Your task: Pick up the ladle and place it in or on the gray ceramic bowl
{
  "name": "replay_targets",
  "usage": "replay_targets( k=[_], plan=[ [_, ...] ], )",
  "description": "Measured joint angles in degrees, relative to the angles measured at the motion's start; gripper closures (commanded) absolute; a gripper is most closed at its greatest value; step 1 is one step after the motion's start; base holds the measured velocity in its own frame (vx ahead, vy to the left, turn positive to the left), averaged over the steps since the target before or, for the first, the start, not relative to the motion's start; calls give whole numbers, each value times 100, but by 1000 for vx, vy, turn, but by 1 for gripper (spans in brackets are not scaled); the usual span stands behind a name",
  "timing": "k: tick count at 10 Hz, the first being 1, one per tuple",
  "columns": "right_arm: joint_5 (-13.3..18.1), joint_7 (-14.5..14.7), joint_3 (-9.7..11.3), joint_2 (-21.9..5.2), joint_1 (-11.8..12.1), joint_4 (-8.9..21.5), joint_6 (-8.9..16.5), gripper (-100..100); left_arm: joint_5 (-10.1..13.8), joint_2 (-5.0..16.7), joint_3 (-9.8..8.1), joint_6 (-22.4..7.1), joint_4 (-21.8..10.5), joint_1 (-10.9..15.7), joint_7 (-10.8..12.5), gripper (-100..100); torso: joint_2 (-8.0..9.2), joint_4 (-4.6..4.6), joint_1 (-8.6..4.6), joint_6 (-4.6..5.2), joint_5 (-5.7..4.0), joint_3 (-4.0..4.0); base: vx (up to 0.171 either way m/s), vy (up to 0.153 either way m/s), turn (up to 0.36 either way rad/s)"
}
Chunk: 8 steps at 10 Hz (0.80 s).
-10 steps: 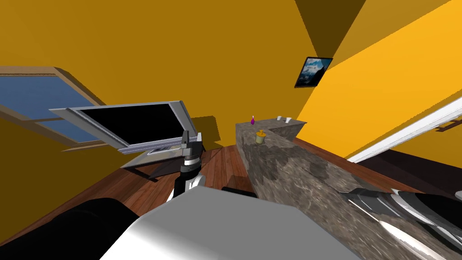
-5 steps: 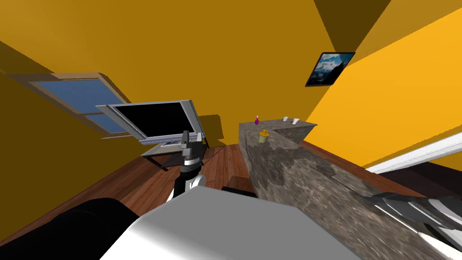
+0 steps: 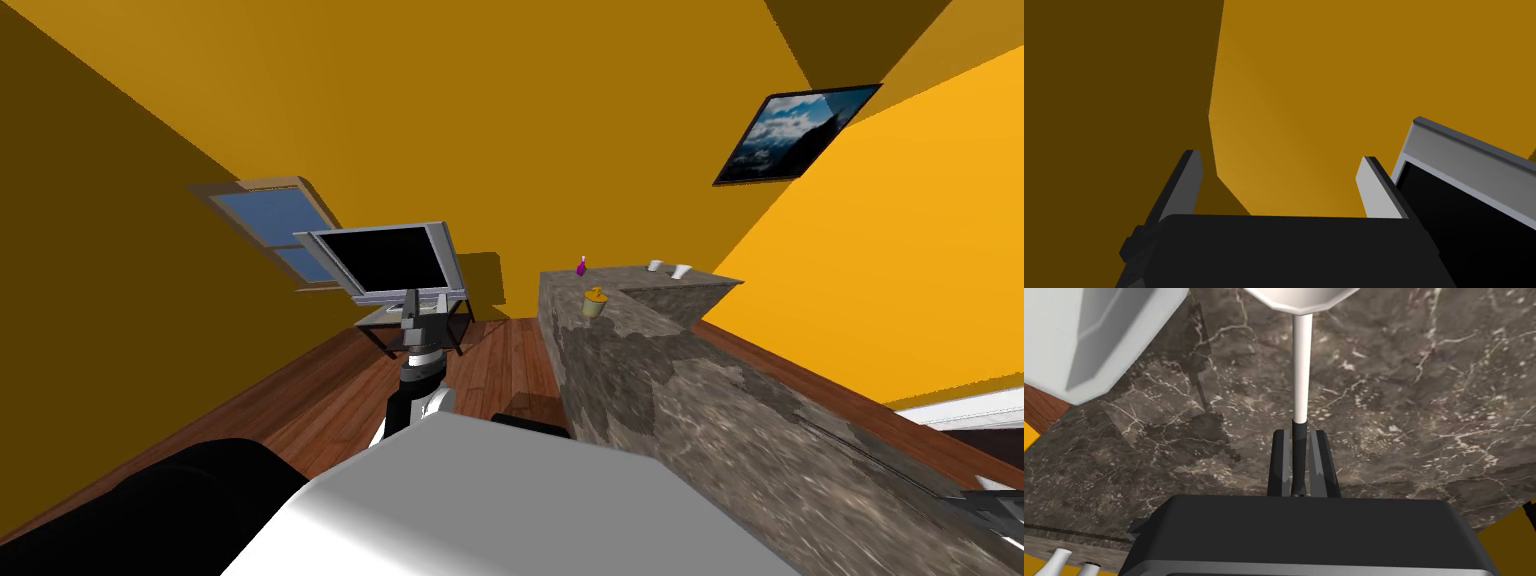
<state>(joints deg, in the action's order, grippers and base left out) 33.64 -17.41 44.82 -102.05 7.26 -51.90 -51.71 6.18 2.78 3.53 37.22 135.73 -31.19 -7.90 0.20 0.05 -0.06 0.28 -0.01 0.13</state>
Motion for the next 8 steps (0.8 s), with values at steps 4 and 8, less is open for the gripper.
replay_targets(
  k=[4, 8],
  plan=[
    [192, -229, 217, -134, 232, 277, -34, 100, 0, 0, 0, 0, 0, 0, 0, 0, -20, -5, -7, -3, 2, -12, -34, -35, 116],
    [379, -421, 463, -289, 540, 616, -75, 100, 0, 1, -1, 0, 0, -1, 0, 0, -24, -6, -23, 1, -1, -15, -24, -60, 121]
  ],
)
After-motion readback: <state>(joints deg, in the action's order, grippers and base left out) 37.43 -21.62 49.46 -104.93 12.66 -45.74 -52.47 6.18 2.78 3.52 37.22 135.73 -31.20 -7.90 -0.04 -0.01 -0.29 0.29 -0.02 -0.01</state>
